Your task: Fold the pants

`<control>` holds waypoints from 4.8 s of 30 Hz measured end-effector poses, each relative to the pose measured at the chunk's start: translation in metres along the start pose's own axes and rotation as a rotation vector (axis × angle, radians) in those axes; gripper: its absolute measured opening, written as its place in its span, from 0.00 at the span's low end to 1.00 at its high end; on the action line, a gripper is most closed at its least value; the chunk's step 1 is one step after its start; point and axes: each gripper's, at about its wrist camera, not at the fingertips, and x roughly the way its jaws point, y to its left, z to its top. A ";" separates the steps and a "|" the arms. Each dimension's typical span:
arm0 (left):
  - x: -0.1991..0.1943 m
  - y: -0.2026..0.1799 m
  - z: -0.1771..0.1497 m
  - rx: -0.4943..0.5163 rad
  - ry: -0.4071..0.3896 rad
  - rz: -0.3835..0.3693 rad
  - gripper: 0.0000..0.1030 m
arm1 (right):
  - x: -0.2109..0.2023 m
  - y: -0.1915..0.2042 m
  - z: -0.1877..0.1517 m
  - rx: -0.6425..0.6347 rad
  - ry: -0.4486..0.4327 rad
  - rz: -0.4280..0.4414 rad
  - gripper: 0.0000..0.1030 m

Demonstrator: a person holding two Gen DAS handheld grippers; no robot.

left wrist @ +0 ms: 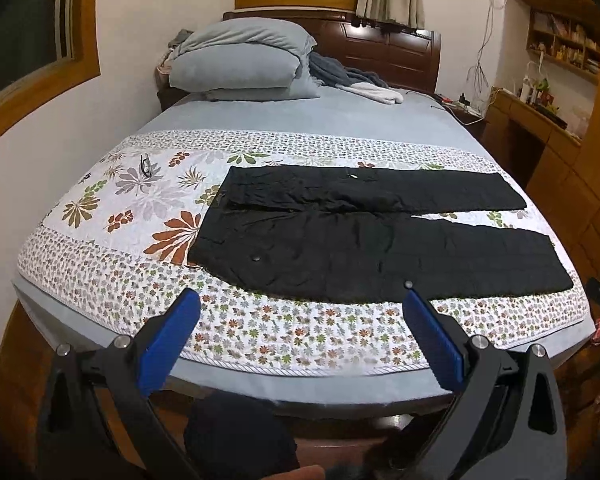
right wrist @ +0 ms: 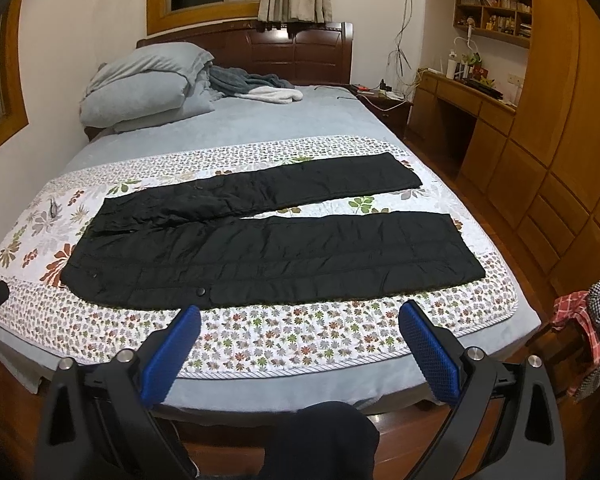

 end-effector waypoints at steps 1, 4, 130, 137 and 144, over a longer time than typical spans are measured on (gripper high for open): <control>0.001 0.001 0.000 0.000 0.001 0.002 0.98 | 0.001 0.000 0.000 0.000 0.001 0.001 0.97; 0.001 0.002 0.001 0.000 0.000 0.006 0.98 | 0.002 -0.001 0.001 0.002 0.002 0.002 0.97; 0.493 0.324 0.191 -0.400 0.534 -0.265 0.91 | 0.455 -0.207 0.262 0.339 0.500 0.548 0.97; 0.536 0.319 0.195 -0.292 0.600 -0.291 0.79 | 0.533 -0.192 0.311 0.244 0.544 0.530 0.97; 0.545 0.324 0.189 -0.316 0.578 -0.334 0.26 | 0.601 -0.195 0.330 0.167 0.608 0.487 0.97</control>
